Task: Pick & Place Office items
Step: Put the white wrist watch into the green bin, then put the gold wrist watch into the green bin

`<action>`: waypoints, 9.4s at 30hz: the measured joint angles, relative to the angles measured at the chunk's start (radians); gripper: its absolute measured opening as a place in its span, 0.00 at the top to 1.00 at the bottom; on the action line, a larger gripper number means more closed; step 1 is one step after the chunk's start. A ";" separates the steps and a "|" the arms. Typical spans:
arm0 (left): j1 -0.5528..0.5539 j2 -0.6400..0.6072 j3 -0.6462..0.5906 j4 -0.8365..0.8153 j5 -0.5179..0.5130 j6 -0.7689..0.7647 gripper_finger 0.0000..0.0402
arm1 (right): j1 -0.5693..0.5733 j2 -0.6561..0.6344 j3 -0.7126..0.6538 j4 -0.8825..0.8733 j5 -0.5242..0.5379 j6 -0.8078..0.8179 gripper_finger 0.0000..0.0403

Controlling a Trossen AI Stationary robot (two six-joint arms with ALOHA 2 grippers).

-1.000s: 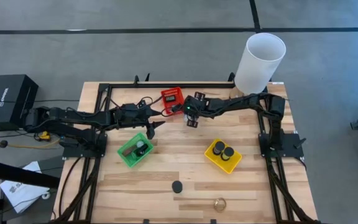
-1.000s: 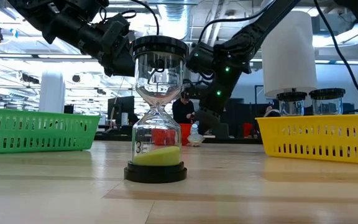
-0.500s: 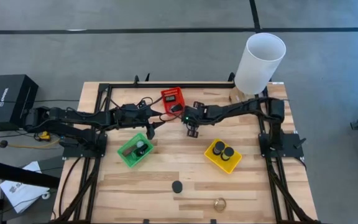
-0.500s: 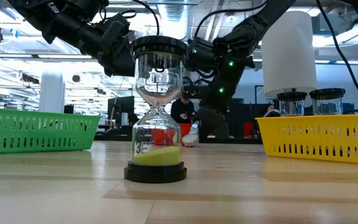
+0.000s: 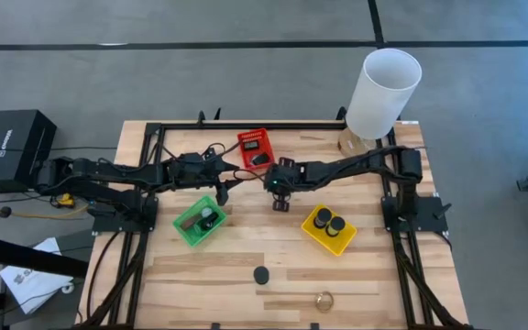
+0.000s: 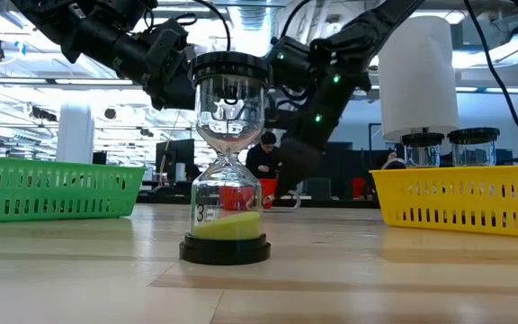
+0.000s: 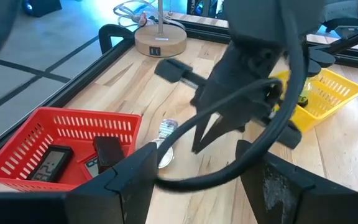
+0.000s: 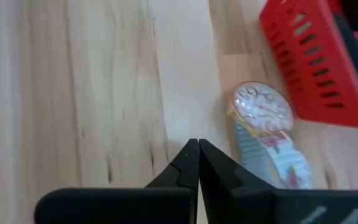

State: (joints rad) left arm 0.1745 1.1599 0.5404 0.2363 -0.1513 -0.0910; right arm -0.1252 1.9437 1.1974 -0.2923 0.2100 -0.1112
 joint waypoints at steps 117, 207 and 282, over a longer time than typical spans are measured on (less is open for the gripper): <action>-0.172 0.221 0.002 0.643 -0.235 0.305 0.33 | 0.216 -0.516 0.006 0.053 0.365 0.101 0.78; -0.075 0.357 0.224 0.678 -0.298 0.695 0.25 | 0.252 -0.481 0.005 0.273 0.354 -0.060 0.41; -0.235 0.031 0.021 -0.890 -0.060 -0.603 0.72 | -0.132 -0.669 -0.438 0.300 0.041 0.094 1.00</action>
State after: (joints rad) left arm -0.0605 1.1912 0.5617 -0.6538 -0.2116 -0.6942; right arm -0.2569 1.2751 0.7597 0.0082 0.2512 -0.0174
